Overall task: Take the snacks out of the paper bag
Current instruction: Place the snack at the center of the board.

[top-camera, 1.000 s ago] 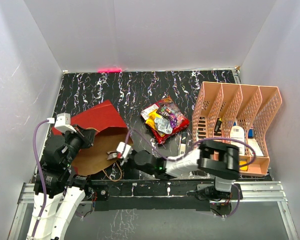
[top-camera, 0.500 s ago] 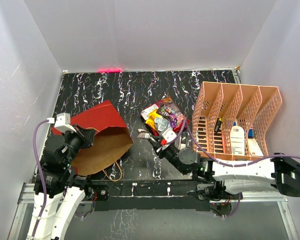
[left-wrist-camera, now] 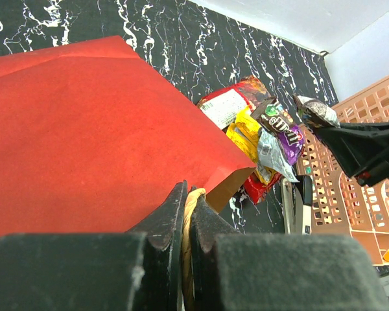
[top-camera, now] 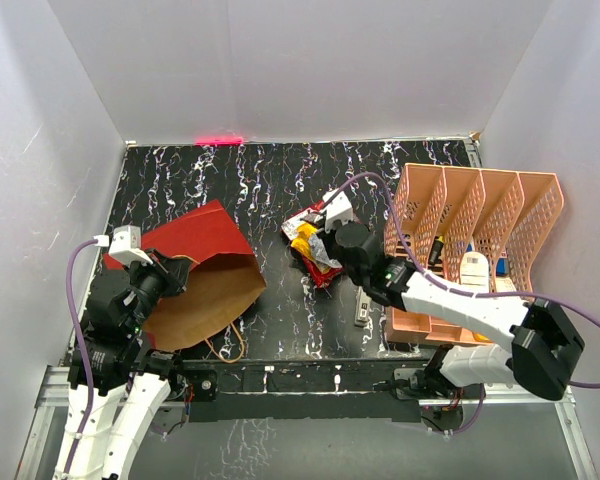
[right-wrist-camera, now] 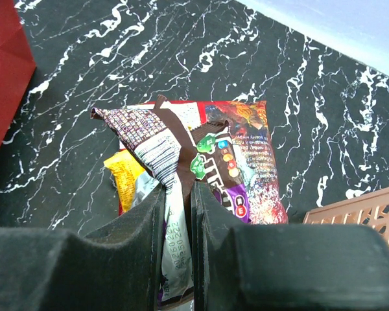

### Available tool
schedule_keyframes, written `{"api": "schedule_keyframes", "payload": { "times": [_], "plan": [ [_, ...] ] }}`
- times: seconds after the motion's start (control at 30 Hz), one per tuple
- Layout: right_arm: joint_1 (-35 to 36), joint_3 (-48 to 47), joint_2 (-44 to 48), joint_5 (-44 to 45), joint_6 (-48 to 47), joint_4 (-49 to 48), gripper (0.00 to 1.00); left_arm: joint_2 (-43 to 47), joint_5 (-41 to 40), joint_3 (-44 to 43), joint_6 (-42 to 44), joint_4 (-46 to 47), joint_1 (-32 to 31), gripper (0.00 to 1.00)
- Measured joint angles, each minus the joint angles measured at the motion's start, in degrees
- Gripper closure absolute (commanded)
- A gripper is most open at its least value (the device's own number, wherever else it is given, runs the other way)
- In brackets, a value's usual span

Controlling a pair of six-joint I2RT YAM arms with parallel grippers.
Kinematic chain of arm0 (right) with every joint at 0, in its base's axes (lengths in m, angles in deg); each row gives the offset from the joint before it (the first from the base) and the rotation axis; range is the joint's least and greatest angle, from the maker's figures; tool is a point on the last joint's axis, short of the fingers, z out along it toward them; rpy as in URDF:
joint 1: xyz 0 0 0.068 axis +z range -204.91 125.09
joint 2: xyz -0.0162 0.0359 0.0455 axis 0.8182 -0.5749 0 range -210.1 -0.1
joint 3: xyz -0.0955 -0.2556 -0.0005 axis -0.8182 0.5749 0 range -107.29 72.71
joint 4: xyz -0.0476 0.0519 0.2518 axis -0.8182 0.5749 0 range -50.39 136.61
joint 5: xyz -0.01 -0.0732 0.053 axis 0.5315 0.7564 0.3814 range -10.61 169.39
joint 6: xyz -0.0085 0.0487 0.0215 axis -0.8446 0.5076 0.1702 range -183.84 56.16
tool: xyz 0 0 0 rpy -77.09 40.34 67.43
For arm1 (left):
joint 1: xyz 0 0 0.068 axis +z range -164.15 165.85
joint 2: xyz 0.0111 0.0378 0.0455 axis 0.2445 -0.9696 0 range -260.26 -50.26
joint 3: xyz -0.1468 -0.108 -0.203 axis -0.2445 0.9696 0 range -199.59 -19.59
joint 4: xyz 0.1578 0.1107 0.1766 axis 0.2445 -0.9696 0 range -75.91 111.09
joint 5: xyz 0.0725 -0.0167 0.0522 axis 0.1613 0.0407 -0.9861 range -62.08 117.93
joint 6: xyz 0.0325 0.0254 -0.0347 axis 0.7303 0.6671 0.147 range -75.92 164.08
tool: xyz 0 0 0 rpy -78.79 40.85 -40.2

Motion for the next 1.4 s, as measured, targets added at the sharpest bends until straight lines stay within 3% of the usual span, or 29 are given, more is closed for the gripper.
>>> {"api": "schedule_keyframes", "payload": {
  "times": [0.23,0.57,0.87,1.13,1.27,1.4],
  "plan": [
    [-4.50,-2.25,-7.56,-6.25,0.96,0.39,0.84,-0.02,0.00,0.00,0.00,0.00,0.00,1.00],
    [-6.56,-3.48,-14.21,-7.39,1.14,-0.66,0.82,-0.02,0.00,0.00,0.00,0.02,0.00,1.00],
    [-7.48,-4.02,-14.47,-6.80,1.36,-1.42,0.50,-0.02,0.00,0.00,0.00,0.02,0.00,1.00],
    [-7.50,-4.00,-6.01,-10.69,2.08,2.62,0.42,-0.02,0.00,0.00,0.00,0.02,0.00,1.00],
    [-7.54,-1.92,1.03,-18.78,4.48,2.08,0.39,-0.02,0.00,0.00,0.00,0.02,0.00,1.00],
    [-7.54,6.38,6.16,-29.73,9.49,-2.36,0.38,-0.02,0.00,-0.02,0.00,0.02,0.00,1.00]
  ]
}}
